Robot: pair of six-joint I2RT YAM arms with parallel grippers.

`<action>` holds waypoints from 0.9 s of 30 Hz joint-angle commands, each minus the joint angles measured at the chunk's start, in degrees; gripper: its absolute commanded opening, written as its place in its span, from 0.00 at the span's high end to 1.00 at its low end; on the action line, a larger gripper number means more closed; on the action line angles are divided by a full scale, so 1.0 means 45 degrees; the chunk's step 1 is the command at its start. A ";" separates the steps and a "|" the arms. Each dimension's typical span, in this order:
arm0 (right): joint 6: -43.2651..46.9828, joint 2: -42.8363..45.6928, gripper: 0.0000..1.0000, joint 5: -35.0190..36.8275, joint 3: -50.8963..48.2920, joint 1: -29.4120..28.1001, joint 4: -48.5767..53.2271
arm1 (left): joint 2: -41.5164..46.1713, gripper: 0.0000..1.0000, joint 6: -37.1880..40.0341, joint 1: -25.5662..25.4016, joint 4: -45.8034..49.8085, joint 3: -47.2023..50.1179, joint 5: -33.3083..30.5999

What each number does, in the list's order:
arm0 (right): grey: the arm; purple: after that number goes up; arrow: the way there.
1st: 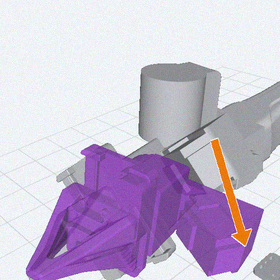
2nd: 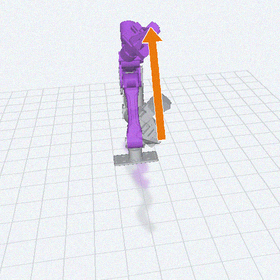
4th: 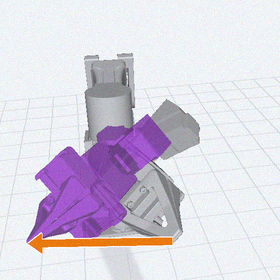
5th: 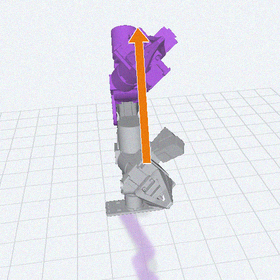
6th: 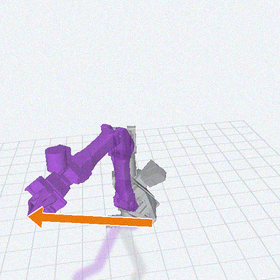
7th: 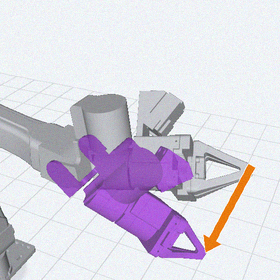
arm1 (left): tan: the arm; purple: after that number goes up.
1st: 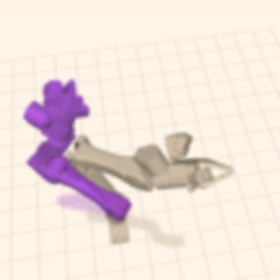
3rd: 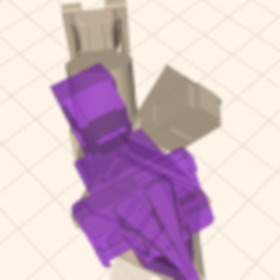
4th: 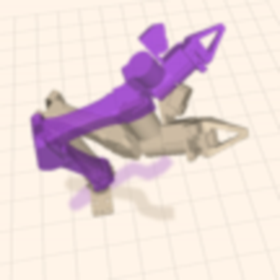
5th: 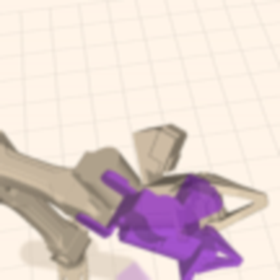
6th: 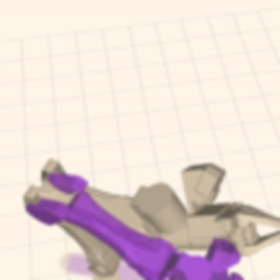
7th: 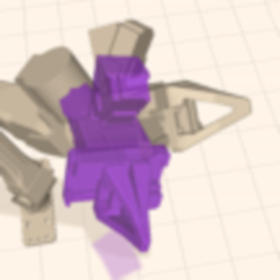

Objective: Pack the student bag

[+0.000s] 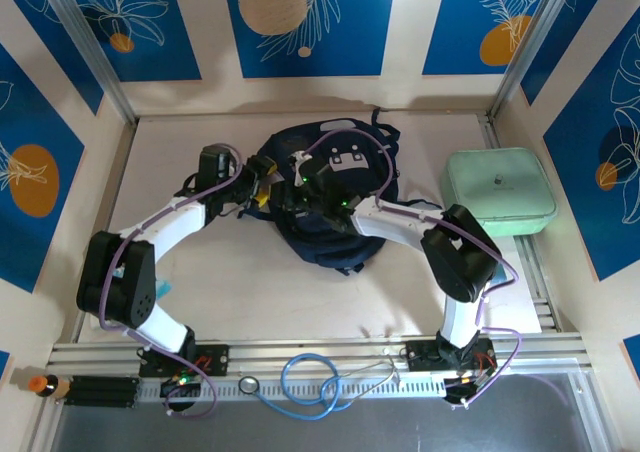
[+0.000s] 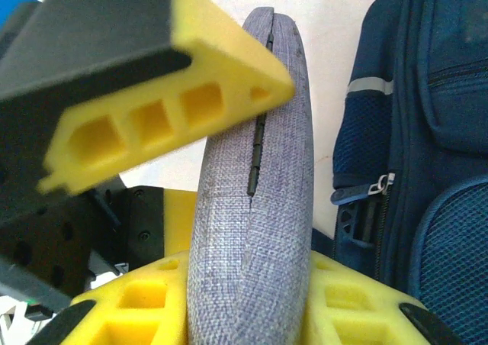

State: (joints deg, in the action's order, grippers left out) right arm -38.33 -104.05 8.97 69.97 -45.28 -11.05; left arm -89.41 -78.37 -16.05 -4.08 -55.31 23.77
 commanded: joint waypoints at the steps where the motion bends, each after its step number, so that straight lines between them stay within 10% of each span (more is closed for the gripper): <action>1: 0.0278 0.1115 0.76 0.0168 -0.0455 0.0243 -0.0183 | 0.0546 0.05 0.3368 -0.0056 0.1159 -0.1103 0.0083; 11: -0.0135 0.5493 0.77 0.0539 -0.3450 0.2636 0.2012 | 0.1090 0.00 1.2457 -0.2466 0.4788 -0.2804 -0.3472; 27: -0.1603 0.9730 0.76 0.0986 -0.4866 0.6941 0.6088 | -0.4420 0.05 2.0212 -0.6725 0.9175 -0.7694 -0.5741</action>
State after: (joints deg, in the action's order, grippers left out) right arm -44.21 -61.71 13.56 48.62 -15.22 14.22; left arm -107.66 4.93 -45.76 29.56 -85.49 0.21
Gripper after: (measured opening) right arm 0.279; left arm 0.948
